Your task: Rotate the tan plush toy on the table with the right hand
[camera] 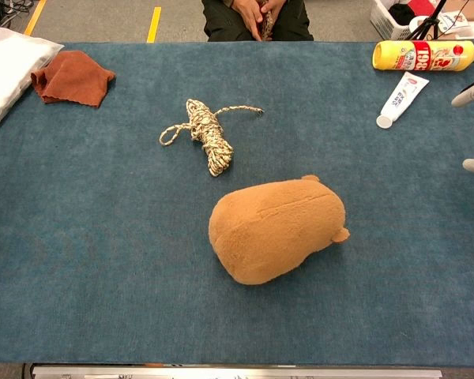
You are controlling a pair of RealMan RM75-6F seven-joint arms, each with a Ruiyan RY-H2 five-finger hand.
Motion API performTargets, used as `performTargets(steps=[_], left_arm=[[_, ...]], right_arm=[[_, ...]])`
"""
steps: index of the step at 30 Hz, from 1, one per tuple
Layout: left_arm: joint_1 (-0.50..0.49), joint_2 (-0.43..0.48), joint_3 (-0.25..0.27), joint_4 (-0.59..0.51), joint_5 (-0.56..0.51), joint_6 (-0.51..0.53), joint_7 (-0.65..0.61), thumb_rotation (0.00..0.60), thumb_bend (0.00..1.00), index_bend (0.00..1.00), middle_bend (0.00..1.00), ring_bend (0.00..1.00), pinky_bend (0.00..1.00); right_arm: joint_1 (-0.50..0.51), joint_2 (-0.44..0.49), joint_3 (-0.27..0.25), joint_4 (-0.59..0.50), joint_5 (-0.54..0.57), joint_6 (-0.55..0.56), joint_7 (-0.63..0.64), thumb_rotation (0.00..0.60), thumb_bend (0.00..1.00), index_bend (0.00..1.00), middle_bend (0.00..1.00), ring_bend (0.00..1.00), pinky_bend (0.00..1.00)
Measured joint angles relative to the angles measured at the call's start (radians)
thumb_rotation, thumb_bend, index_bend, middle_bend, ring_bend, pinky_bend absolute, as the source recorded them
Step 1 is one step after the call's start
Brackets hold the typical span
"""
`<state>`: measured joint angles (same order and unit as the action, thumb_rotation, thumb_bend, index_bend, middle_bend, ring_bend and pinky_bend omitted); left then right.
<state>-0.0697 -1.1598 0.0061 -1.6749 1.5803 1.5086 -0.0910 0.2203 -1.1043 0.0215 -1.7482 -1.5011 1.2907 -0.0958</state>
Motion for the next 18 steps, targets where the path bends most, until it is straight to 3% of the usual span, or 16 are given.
performTargets(steps=[9,14,18], left_arm=[[0.005,0.001,0.000,0.007,-0.003,0.006,-0.012,0.600,0.21,0.27,0.14,0.04,0.08],[0.003,0.000,0.001,0.009,0.004,0.006,-0.014,0.600,0.21,0.27,0.14,0.04,0.08],[0.002,0.000,0.002,0.006,0.009,0.008,-0.014,0.600,0.21,0.27,0.14,0.04,0.08]], right_arm=[[0.020,0.018,-0.008,-0.027,-0.025,-0.032,0.027,0.600,0.12,0.28,0.23,0.07,0.05],[0.043,0.031,-0.022,-0.052,-0.061,-0.069,0.032,0.600,0.01,0.26,0.23,0.07,0.05],[0.075,0.040,-0.032,-0.080,-0.088,-0.122,0.031,0.600,0.00,0.21,0.23,0.07,0.05]])
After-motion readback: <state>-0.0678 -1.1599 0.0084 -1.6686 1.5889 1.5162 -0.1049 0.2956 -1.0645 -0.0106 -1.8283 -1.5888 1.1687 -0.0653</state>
